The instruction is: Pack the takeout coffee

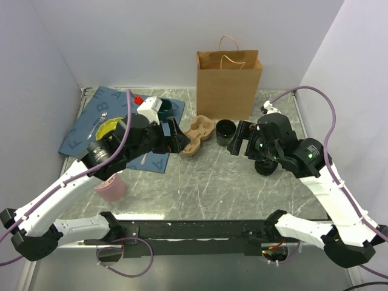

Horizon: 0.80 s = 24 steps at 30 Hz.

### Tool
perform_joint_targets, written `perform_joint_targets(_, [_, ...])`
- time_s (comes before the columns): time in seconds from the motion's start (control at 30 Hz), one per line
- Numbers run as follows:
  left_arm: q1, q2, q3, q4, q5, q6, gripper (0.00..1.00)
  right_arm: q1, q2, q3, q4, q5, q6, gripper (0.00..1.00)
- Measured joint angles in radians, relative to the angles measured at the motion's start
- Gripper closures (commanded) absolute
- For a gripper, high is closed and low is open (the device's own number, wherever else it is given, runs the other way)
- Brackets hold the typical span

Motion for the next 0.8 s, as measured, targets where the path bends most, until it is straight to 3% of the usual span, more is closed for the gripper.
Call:
perform_joint_targets(0.3, [0.0, 0.051, 0.008, -0.01, -0.057, -0.015, 0.03, -0.01, -0.029, -0.061, 0.001, 0.162, 0.001, 0.03])
perform_joint_targets(0.4, [0.0, 0.065, 0.008, -0.011, -0.072, -0.019, 0.03, -0.083, 0.018, -0.067, 0.006, 0.187, -0.022, 0.1])
perform_joint_targets(0.6, [0.0, 0.074, 0.009, -0.026, -0.1, -0.02, 0.03, -0.305, 0.169, -0.122, 0.114, 0.122, -0.144, 0.39])
perform_joint_targets(0.8, [0.0, 0.079, 0.006, -0.043, -0.138, -0.003, 0.03, -0.396, 0.33, -0.102, 0.204, 0.01, -0.187, 0.5])
